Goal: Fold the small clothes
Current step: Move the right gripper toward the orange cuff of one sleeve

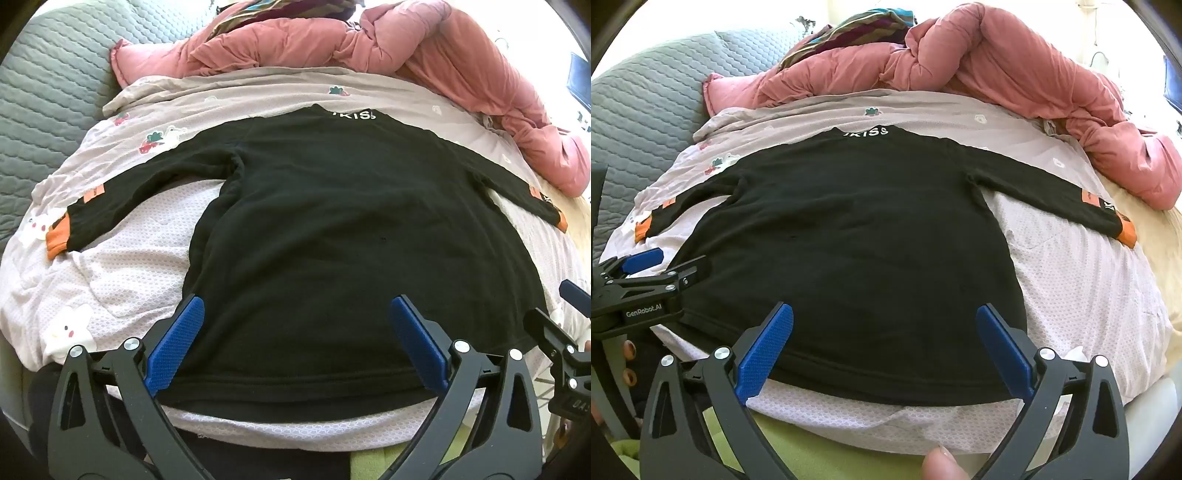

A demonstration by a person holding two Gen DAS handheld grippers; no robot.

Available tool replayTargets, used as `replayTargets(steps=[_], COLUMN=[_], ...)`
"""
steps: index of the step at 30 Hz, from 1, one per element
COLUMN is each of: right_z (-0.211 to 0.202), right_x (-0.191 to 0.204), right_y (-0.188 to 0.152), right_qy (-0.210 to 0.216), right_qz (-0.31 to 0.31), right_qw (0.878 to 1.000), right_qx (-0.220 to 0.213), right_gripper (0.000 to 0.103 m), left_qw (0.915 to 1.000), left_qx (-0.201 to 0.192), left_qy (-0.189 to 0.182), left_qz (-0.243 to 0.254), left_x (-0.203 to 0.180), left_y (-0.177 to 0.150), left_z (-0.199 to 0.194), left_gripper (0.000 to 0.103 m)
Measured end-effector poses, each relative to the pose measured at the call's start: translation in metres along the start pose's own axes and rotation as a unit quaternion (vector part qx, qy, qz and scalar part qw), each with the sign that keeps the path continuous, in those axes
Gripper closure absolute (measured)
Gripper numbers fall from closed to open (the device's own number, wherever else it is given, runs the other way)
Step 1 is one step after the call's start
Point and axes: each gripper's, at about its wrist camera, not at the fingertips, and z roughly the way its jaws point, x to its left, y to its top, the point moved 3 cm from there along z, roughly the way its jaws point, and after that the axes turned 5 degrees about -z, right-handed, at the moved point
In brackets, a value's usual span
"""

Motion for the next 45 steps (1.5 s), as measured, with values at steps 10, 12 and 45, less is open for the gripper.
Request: replayTargets(steps=[10,12,45], right_z=[0.0,0.0,0.02], right_x=[0.0,0.001,-0.032], right_y=[-0.003,-0.004,0.04], right_qy=[0.002,0.002,-0.002], right_qz=[-0.001,-0.003,0.006], right_qw=[1.0,1.0,0.999], right_qx=[0.0,-0.001,-0.05], right_gripper=[0.004,0.004,0.004], left_qw=[1.0,1.0,0.9998], left_qx=[-0.002,-0.002,-0.002], left_qy=[0.001,0.001,0.012], left_qz=[0.001,0.002,0.013], left_x=[0.001,0.001,-0.02], left_y=[0.002,0.002,0.041], left_z=[-0.001,-0.001,0.014], left_gripper=[0.008,0.008,0.008])
